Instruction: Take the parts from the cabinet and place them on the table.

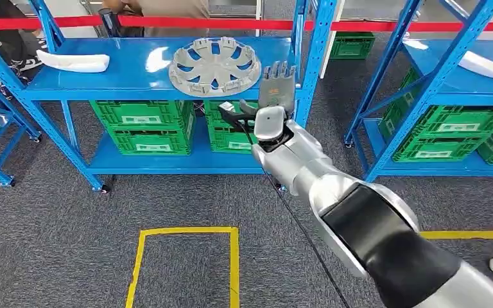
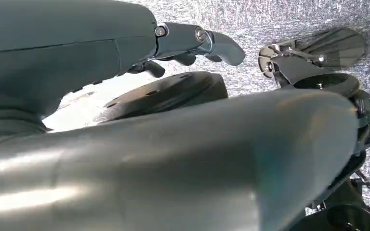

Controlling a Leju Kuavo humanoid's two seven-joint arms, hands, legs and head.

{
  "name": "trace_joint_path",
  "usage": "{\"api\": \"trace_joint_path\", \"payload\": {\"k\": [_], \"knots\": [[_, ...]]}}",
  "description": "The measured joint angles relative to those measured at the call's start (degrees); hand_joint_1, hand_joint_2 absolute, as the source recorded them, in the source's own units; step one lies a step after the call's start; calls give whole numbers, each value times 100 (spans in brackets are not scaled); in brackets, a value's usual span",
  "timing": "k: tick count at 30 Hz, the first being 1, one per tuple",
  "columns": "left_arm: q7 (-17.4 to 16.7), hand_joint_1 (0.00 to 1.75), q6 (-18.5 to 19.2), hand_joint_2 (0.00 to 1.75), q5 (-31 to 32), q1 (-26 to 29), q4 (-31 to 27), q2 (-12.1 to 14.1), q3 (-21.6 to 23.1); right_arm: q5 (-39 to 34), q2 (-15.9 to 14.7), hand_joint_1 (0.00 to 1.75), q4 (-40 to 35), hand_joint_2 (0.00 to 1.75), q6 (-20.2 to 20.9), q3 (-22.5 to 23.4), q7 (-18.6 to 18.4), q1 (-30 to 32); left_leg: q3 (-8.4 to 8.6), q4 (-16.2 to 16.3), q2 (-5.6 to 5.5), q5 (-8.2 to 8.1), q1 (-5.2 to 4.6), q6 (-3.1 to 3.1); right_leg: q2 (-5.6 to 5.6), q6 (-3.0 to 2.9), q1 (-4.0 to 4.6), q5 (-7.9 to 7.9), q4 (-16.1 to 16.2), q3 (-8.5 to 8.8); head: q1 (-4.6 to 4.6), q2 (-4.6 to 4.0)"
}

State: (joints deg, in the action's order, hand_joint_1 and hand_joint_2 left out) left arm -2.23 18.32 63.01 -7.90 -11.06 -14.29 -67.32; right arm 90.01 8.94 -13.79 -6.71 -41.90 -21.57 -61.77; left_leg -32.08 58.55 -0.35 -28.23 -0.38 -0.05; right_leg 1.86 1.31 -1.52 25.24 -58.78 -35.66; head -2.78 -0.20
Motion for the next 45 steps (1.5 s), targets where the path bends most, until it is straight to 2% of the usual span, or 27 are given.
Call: {"api": "trace_joint_path", "payload": {"k": [7,11,14,15,17,18,19,20,21,23,24,25,26,28,29,30,31,33,35,36,38,39,40,41,42,44,45], "knots": [[50,0,0,0,17,83,2,13,0,0,48,0,22,0,109,-153,67,12,0,0,0,0,0,0,0,0,0,0,1,0,2,0],[46,0,0,0,22,93,2,26,0,0,48,0,37,0,122,-218,552,16,0,0,1,0,0,0,1,0,0,0,1,-1,2,0],[-2,0,0,0,22,90,0,26,0,-4,48,0,52,0,186,-303,1159,16,1,0,2,0,0,0,2,0,0,0,1,-1,2,0],[-15,0,-2,0,22,88,0,26,0,-4,48,0,52,175,199,-321,1417,16,1,0,2,0,0,0,2,0,0,0,1,-2,2,0],[-24,0,0,0,22,83,0,26,0,-4,46,0,52,175,208,-369,1918,12,-5,32,3,-11,-24,16,5,18,-13,-27,46,9,2,0],[-35,0,0,0,22,78,-4,28,0,-4,46,0,52,175,208,-400,2287,4,11,-14,5,1,-33,67,12,54,-33,-52,87,28,9,0],[-39,0,0,0,22,73,-4,22,0,-7,44,0,52,175,205,-415,2653,-9,82,-155,45,76,12,98,34,85,22,-73,153,62,4,0],[-42,0,0,0,24,74,-6,17,0,-13,22,0,55,175,194,-415,3009,-14,151,-260,83,135,45,114,-20,63,14,-23,81,41,-2,0],[-42,0,0,0,24,69,-7,15,0,-18,15,0,52,175,190,-422,3455,-49,170,-323,106,162,62,144,-80,51,19,169,-213,-118,-31,0],[-44,0,0,0,24,67,-11,15,0,-37,-6,0,55,175,190,-431,4284,-55,167,-323,151,150,64,140,-105,58,11,545,-1097,-564,-28,0],[-44,0,0,0,24,67,-11,15,0,-44,-20,0,55,175,192,-437,4694,-30,166,-313,164,135,64,139,-108,64,5,636,-1454,-755,-26,0],[-44,0,0,0,26,69,-11,13,0,-44,-50,0,57,175,192,-441,5163,-8,167,-302,166,114,69,121,-113,70,-4,602,-1580,-843,-31,0],[-50,0,0,0,28,70,-11,13,0,-44,-61,0,57,175,192,-444,5606,-1,169,-282,165,92,76,93,-128,77,-15,442,-1425,-790,-28,0],[-77,0,0,0,39,69,-11,-7,0,-50,-96,0,59,175,190,-444,6491,-34,172,-186,166,8,109,9,-185,101,-42,-61,-509,-352,-31,0],[-77,0,0,0,39,69,-11,-9,0,-50,-96,0,59,175,190,-444,6852,-51,162,-108,173,-57,117,-41,-246,124,-58,-137,-65,-165,-28,0],[-79,0,0,0,39,58,-13,-4,0,-52,-103,0,59,175,190,-444,7207,-62,105,-50,176,-111,73,-102,-234,87,-1,-24,-81,-134,-39,0],[-85,0,0,0,39,49,-13,-2,0,-50,-90,0,59,175,188,-446,7507,-52,99,-49,170,-133,76,-131,-197,-19,-1,-10,-97,-139,-17,0],[-109,0,-2,0,39,48,-13,-15,0,-48,-120,0,59,175,188,-446,8092,-56,174,-84,175,-143,107,-199,-187,-110,40,42,-118,-142,-9,0],[-140,0,-2,0,42,37,-13,-11,0,-50,-103,0,57,175,188,-448,8028,-71,160,-16,148,-219,121,-260,-173,-184,1,50,-91,-80,-2,0],[-142,0,-2,0,40,36,-13,-13,0,-52,-103,0,57,175,188,-448,8009,-92,47,218,112,-325,122,-267,-175,-217,-1,71,-91,-55,26,0],[-182,0,-2,0,39,26,-13,-13,0,-50,-90,0,57,175,188,-448,8002,-107,-487,1153,77,-677,117,-276,-173,-263,18,101,-91,-19,31,0],[-195,0,-2,0,35,26,-13,-13,0,-48,-90,0,57,175,188,-448,8002,-93,-780,1598,71,-774,115,-272,-169,-280,35,123,-92,0,28,0],[-203,0,-2,0,31,29,-13,-13,0,-44,-90,0,57,175,190,-448,8004,-78,-946,1776,67,-735,114,-262,-159,-286,43,141,-92,20,26,0],[-212,0,-2,0,28,32,-13,-11,0,-44,-90,0,57,175,190,-450,8004,-67,-977,1690,64,-568,113,-244,-146,-284,47,161,-92,47,31,0],[-212,0,-2,0,26,32,-13,-11,0,-44,-90,0,57,175,192,-450,8004,-67,-901,1397,60,-305,112,-219,-130,-280,47,183,-93,76,26,0],[-219,0,-2,0,24,43,-13,-2,0,-44,-81,0,57,175,194,-448,8004,-77,-537,388,31,330,110,-168,-107,-245,43,229,-92,137,28,0],[-216,0,-2,0,22,46,-13,4,0,-44,-79,0,57,175,199,-448,8004,-85,-443,145,-10,309,94,-163,-97,-214,63,247,-98,134,26,0]]}}
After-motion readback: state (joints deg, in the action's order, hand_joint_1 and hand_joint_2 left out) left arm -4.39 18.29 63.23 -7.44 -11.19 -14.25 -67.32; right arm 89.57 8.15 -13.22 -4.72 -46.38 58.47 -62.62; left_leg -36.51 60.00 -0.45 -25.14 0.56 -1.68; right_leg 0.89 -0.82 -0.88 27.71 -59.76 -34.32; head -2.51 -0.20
